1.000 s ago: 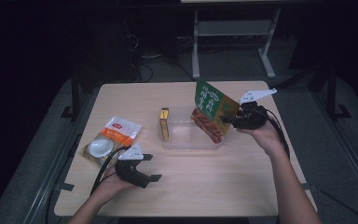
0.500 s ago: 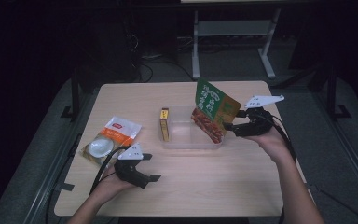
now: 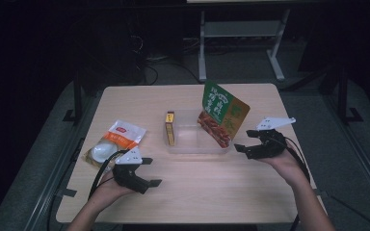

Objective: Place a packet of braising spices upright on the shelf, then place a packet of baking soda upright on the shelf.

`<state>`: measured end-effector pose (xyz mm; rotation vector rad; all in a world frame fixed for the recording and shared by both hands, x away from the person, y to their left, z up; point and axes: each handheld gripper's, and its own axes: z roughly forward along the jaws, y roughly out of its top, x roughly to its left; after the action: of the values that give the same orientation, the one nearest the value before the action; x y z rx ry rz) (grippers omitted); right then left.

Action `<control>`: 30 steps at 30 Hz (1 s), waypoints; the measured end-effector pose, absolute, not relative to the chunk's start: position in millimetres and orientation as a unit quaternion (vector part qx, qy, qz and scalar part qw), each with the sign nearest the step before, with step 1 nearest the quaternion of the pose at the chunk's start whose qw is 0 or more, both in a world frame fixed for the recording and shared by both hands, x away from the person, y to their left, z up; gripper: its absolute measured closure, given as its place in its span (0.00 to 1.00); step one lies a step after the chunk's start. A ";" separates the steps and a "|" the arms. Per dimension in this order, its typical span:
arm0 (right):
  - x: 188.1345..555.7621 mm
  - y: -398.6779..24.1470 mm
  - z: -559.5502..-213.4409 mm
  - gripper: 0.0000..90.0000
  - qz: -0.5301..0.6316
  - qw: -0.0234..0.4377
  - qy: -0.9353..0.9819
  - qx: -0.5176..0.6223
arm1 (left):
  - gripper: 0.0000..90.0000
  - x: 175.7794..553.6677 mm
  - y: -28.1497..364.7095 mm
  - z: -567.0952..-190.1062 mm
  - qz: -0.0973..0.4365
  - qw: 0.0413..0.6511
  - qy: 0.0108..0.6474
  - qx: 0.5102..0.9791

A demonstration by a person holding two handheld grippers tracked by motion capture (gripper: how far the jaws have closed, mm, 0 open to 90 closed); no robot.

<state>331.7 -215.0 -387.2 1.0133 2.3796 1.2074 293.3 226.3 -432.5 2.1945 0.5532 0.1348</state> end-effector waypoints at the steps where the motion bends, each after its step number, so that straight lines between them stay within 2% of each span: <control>1: 328.9 -215.1 -390.1 0.28 0.417 0.141 0.826 0.352 | 0.14 292.7 227.3 -433.1 0.056 0.423 0.224 0.876; 13: 299.0 -210.1 -415.5 0.26 0.420 0.140 0.831 0.338 | 0.15 289.6 233.9 -432.6 0.073 0.394 0.237 0.885; 23: 272.4 -205.4 -440.1 0.26 0.406 0.095 0.846 0.333 | 0.15 295.6 245.1 -431.4 0.077 0.397 0.263 0.876; 30: 272.0 -203.7 -442.5 0.25 0.406 0.089 0.847 0.331 | 0.15 300.5 259.6 -423.8 0.097 0.396 0.292 0.865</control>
<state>272.0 -203.7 -442.5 0.9854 2.5215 1.2070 300.5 259.6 -423.8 2.1917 0.7401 0.2455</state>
